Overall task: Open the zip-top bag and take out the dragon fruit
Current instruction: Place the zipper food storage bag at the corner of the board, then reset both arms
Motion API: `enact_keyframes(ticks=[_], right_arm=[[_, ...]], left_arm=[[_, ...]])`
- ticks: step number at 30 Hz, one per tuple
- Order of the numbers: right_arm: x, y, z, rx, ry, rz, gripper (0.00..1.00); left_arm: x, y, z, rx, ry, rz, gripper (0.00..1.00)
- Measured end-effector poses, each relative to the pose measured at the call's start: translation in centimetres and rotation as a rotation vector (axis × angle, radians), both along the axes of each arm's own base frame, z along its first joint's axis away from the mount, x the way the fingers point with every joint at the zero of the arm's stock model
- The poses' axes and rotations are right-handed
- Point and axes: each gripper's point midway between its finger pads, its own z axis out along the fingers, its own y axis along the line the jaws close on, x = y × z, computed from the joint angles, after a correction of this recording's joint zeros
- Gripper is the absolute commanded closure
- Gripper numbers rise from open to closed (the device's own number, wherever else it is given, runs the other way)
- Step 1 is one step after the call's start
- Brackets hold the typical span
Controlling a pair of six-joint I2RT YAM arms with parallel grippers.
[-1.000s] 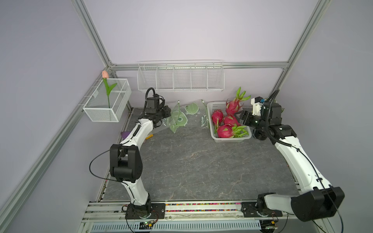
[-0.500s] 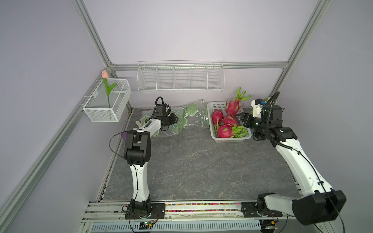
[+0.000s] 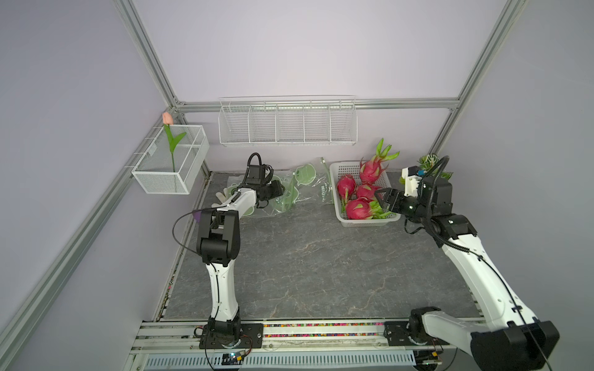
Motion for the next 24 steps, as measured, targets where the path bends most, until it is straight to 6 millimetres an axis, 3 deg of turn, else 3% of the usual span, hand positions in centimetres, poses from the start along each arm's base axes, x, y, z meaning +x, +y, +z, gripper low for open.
enact_keyframes(ticks=[5, 7, 9, 12, 18, 24], right_arm=[[-1.7, -0.3, -1.4, -0.012, -0.007, -0.01, 0.21], [-2.2, -0.3, -2.3, -0.021, 0.0, -0.01, 0.21], [-2.5, -0.3, -3.5, -0.037, 0.011, -0.01, 0.21], [-3.3, 0.4, -5.8, -0.065, 0.031, 0.011, 0.2], [-5.2, 1.1, -12.4, -0.119, 0.117, 0.041, 0.19], [-6.1, -0.8, -16.4, -0.22, 0.089, -0.024, 0.03]], left_arm=[[-2.3, 1.5, 10.7, 0.017, -0.204, 0.031, 0.42], [-3.8, 2.2, 14.0, 0.023, -0.275, 0.047, 0.42], [-5.8, 3.1, 15.9, 0.032, -0.323, 0.07, 0.42], [-9.0, 4.6, 15.5, 0.063, -0.338, 0.106, 0.42], [-14.7, 8.8, 10.7, 0.189, -0.281, 0.234, 0.42], [-19.7, 14.7, 8.6, 0.35, -0.359, 0.453, 0.27]])
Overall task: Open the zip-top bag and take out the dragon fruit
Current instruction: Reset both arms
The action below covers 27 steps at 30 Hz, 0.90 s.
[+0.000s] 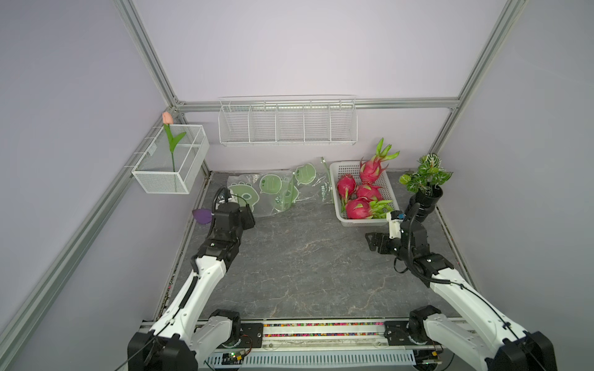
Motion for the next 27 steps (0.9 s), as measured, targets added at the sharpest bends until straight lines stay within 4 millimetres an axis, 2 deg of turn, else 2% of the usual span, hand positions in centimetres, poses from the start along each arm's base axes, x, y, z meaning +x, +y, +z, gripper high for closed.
enact_keyframes(ticks=[1, 4, 8, 12, 17, 23, 27], right_arm=[[0.0, -0.4, -0.2, -0.019, -0.02, -0.013, 0.01], [0.3, -2.1, 0.4, -0.089, -0.104, -0.066, 0.11], [1.3, -4.7, 1.5, -0.191, -0.218, -0.165, 0.11], [2.3, -7.1, 1.1, -0.273, -0.248, -0.238, 0.11], [3.7, -9.9, -1.3, -0.325, -0.247, -0.293, 0.11], [5.6, -10.5, -4.5, -0.326, -0.239, -0.258, 0.11], [7.0, -10.0, -4.5, -0.329, -0.283, -0.207, 0.11]], left_arm=[[-0.6, 1.0, -0.4, 0.016, -0.016, 0.041, 0.26], [-1.6, 3.8, -2.1, 0.076, -0.046, 0.154, 0.18], [-1.8, 7.3, -5.1, 0.146, -0.032, 0.283, 0.15], [-1.6, 9.7, -7.3, 0.151, -0.031, 0.35, 0.14], [-0.5, 9.4, -7.9, 0.147, -0.056, 0.323, 0.13], [1.3, 7.9, -9.0, 0.135, -0.065, 0.228, 0.12], [2.3, 7.1, -9.4, 0.128, -0.079, 0.173, 0.11]])
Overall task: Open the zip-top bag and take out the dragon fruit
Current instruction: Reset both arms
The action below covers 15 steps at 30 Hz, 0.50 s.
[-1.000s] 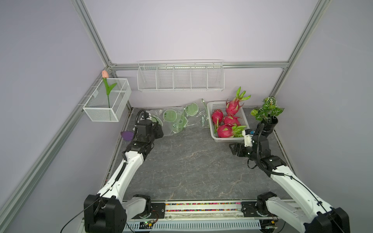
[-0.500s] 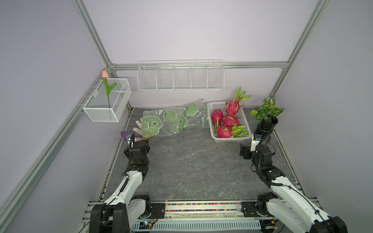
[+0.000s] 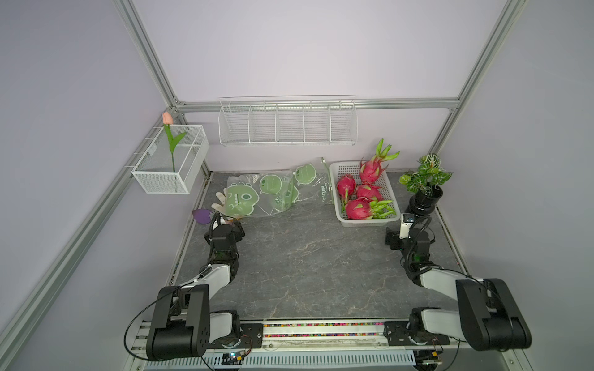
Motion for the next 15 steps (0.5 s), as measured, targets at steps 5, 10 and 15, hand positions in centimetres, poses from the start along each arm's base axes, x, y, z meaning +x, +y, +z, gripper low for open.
enact_keyframes(ticks=[5, 10, 15], right_arm=[[1.7, 0.0, -1.3, 0.008, -0.022, 0.044, 0.11], [2.1, 0.6, -1.7, 0.027, -0.012, 0.087, 0.11], [2.8, 0.4, -0.7, 0.037, -0.038, 0.099, 0.11]], left_arm=[[1.3, -0.9, -1.1, -0.002, 0.009, -0.057, 0.11], [1.9, -1.4, -2.3, -0.005, 0.029, -0.089, 0.09], [2.5, -1.8, -2.7, -0.001, 0.04, -0.115, 0.0]])
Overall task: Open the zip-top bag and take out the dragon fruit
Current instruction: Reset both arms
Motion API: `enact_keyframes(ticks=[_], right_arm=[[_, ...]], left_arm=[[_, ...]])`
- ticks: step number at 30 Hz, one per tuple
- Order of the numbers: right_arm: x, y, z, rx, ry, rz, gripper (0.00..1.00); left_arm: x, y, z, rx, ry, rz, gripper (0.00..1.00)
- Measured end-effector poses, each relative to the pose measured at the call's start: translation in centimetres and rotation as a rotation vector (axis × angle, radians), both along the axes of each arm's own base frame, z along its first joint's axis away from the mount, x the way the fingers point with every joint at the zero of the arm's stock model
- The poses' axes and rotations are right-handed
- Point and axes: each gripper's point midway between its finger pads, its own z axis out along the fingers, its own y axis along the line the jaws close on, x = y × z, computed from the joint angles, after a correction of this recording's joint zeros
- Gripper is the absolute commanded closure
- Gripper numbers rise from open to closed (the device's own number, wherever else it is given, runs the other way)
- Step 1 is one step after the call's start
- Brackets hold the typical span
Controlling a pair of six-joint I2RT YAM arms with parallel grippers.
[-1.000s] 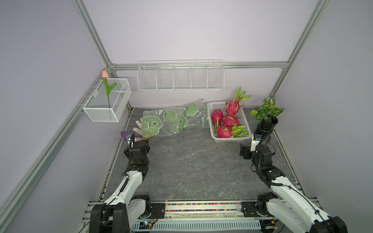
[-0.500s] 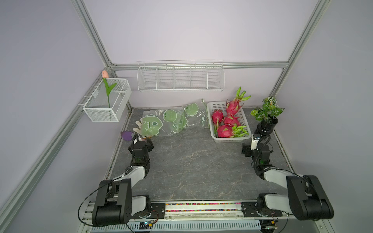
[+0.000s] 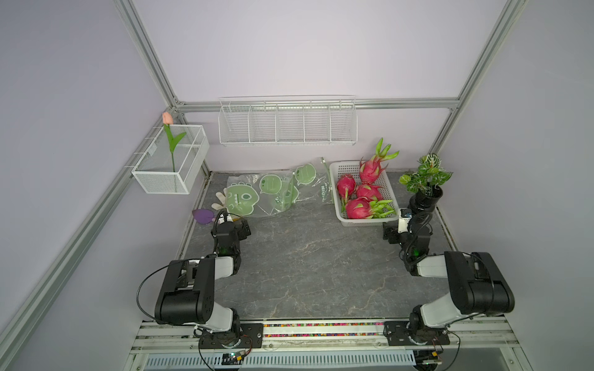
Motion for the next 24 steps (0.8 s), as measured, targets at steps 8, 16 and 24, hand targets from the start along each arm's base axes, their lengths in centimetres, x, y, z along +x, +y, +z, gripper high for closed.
enact_keyframes(ticks=[8, 16, 24], right_arm=[[0.05, 0.08, 0.11, -0.003, -0.005, -0.002, 0.11], [0.05, -0.03, 0.04, -0.006, -0.001, -0.009, 0.11], [0.06, -0.03, 0.02, -0.006, 0.0, -0.009, 0.11]], left_arm=[[0.19, -0.16, 0.35, 0.003, -0.013, -0.011, 0.0], [0.21, -0.22, 0.36, 0.005, -0.013, -0.015, 0.0], [0.21, -0.22, 0.36, 0.005, -0.013, -0.015, 0.0]])
